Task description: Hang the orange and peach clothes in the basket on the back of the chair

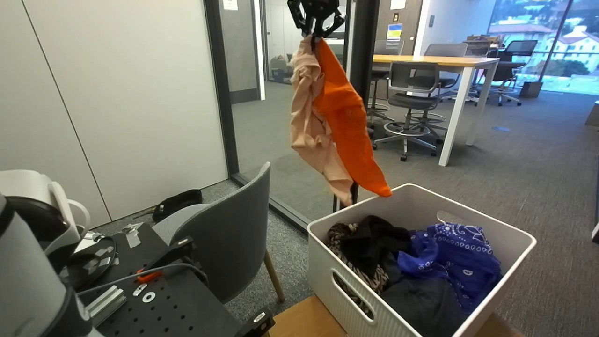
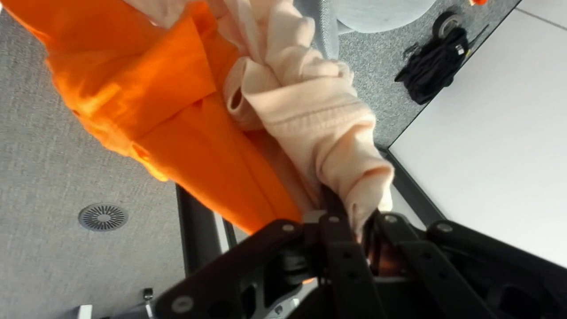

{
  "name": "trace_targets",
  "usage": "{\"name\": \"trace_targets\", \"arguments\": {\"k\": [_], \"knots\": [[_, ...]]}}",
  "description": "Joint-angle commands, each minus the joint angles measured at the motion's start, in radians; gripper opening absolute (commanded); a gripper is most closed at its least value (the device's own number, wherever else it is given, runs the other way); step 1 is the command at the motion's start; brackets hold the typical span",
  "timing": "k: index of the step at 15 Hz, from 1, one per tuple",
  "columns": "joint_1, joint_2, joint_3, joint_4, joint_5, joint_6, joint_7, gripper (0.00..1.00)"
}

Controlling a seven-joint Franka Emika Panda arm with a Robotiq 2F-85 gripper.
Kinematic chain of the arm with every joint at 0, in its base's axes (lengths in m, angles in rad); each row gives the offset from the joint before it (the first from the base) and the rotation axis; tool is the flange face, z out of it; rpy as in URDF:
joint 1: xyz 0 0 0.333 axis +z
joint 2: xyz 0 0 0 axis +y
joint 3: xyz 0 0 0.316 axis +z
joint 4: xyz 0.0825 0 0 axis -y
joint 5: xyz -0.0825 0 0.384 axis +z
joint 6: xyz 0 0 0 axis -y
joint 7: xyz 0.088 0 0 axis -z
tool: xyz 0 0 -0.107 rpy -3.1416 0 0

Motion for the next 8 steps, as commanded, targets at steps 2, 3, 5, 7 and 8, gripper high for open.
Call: {"name": "trace_targets", "arguments": {"k": [2, 3, 5, 7, 8], "knots": [[0.056, -0.077, -0.001, -0.009, -0.016, -0.109, -0.088, 0.07], [0.066, -0.084, 0.001, -0.011, -0.019, -0.121, -0.099, 0.08], [0.082, -0.087, 0.003, -0.025, -0.018, -0.123, -0.120, 0.07], [0.087, -0.069, -0.002, -0.030, -0.015, -0.111, -0.130, 0.07], [0.085, -0.061, -0.006, -0.033, -0.014, -0.106, -0.132, 0.07]]}}
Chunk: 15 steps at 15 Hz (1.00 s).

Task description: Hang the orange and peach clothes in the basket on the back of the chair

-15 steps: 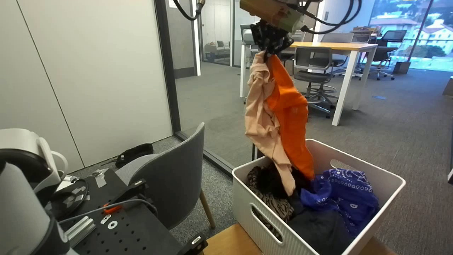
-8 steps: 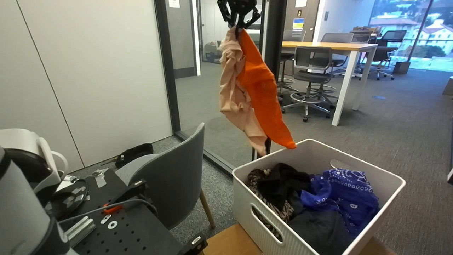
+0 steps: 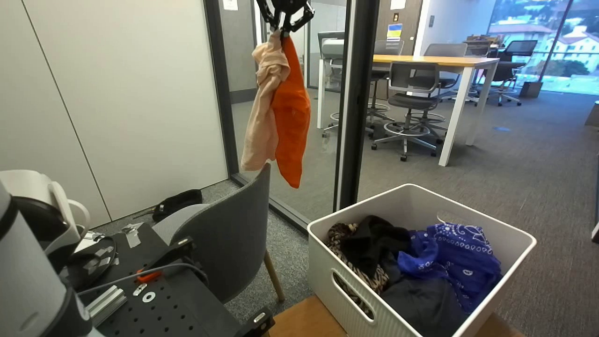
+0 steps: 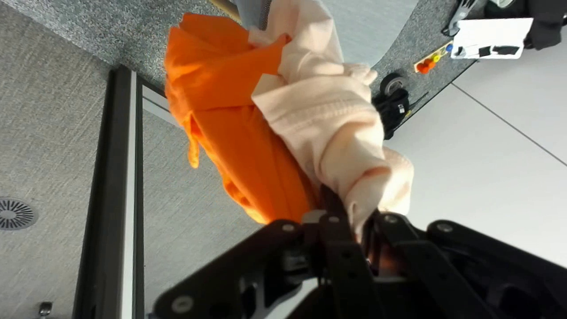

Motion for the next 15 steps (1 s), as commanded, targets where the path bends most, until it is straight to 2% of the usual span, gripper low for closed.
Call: {"name": "trace_targets", "arguments": {"k": [1, 15], "knots": [[-0.001, 0.004, -0.013, -0.011, -0.011, 0.005, -0.029, 0.07], [-0.083, 0.068, -0.095, 0.052, -0.019, 0.017, -0.021, 0.08]]}}
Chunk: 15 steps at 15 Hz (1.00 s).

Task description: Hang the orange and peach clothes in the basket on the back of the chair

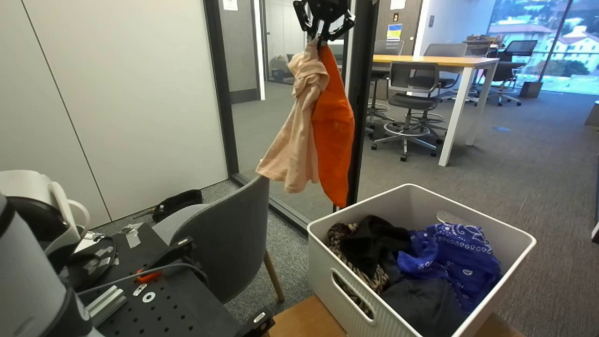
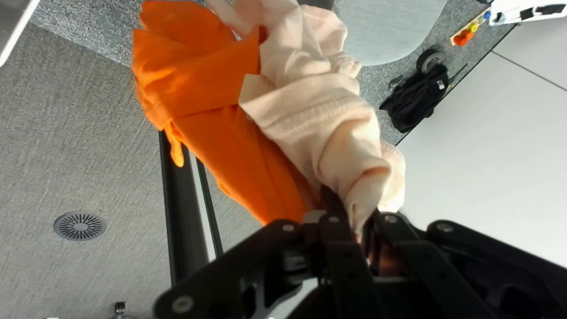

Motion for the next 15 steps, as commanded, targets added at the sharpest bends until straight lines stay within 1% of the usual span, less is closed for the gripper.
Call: {"name": "trace_targets", "arguments": {"k": [1, 9, 15], "knots": [[-0.011, 0.038, -0.004, 0.050, -0.019, 0.000, 0.008, 0.07], [-0.011, 0.119, 0.026, 0.033, -0.034, -0.007, -0.003, 0.08], [0.012, 0.164, 0.091, -0.011, -0.040, -0.028, -0.028, 0.08]]}}
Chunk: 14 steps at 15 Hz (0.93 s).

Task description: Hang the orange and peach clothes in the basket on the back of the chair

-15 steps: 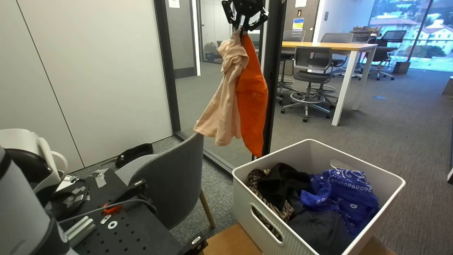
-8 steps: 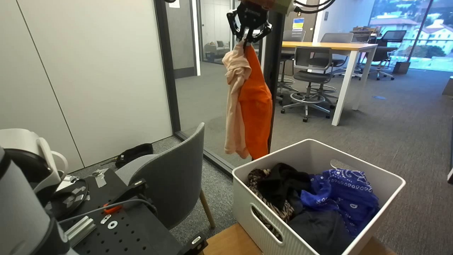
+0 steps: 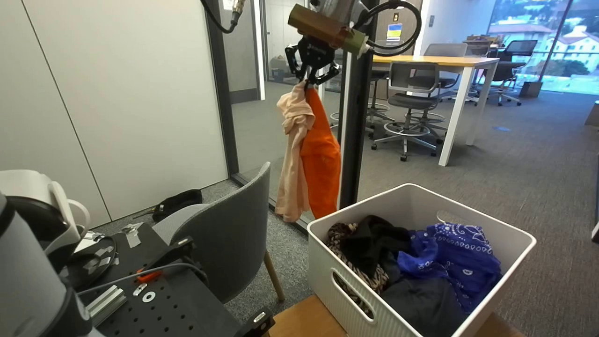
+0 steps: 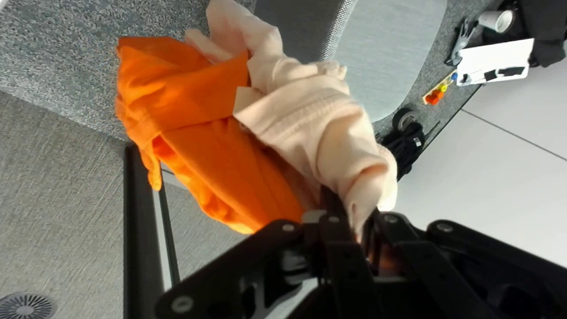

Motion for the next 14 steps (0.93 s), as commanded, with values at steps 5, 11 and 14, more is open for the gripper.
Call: {"name": "trace_targets", "arguments": {"k": [5, 11, 14], "knots": [[0.059, 0.089, 0.105, 0.005, -0.069, -0.032, 0.011, 0.08], [0.121, 0.228, 0.200, 0.055, -0.136, -0.077, 0.032, 0.08], [0.156, 0.305, 0.244, 0.091, -0.182, -0.112, 0.052, 0.08]]}}
